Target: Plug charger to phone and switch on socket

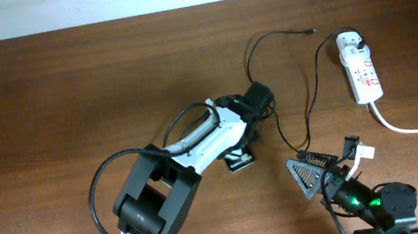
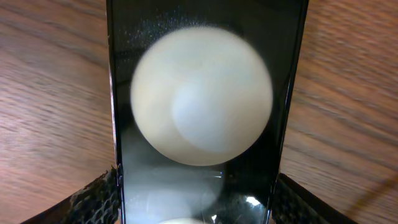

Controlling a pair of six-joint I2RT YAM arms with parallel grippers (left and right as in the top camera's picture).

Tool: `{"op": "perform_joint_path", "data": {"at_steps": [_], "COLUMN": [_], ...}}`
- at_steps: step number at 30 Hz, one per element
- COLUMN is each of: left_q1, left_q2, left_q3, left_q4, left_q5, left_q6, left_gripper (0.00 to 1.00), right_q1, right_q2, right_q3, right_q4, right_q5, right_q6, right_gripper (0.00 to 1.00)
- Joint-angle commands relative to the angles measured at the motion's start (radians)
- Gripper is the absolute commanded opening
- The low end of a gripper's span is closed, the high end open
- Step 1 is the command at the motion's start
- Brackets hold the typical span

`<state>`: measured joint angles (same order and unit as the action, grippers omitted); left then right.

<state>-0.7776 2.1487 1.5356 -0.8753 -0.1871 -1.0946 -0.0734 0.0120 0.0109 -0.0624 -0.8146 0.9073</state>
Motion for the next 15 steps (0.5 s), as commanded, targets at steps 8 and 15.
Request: {"op": "perform_joint_path", "data": {"at_steps": [8, 15], "left_q1": [0.237, 0.497], "left_q2": [-0.289, -0.531], "left_q3": [0.033, 0.033], "left_q4": [-0.243, -0.447], "left_q5": [0.071, 0.392], "left_q6": [0.270, 0.616], "left_gripper": [0.58, 0.59], "right_q1": [-0.006, -0.006], "right_q2": [-0.006, -0.006], "right_q3": [-0.005, -0.005], "right_q4": [-0.006, -0.006], "right_q5": [-0.012, -0.012], "right_q6": [-0.017, -0.016], "right_gripper": [0.99, 0.99]}}
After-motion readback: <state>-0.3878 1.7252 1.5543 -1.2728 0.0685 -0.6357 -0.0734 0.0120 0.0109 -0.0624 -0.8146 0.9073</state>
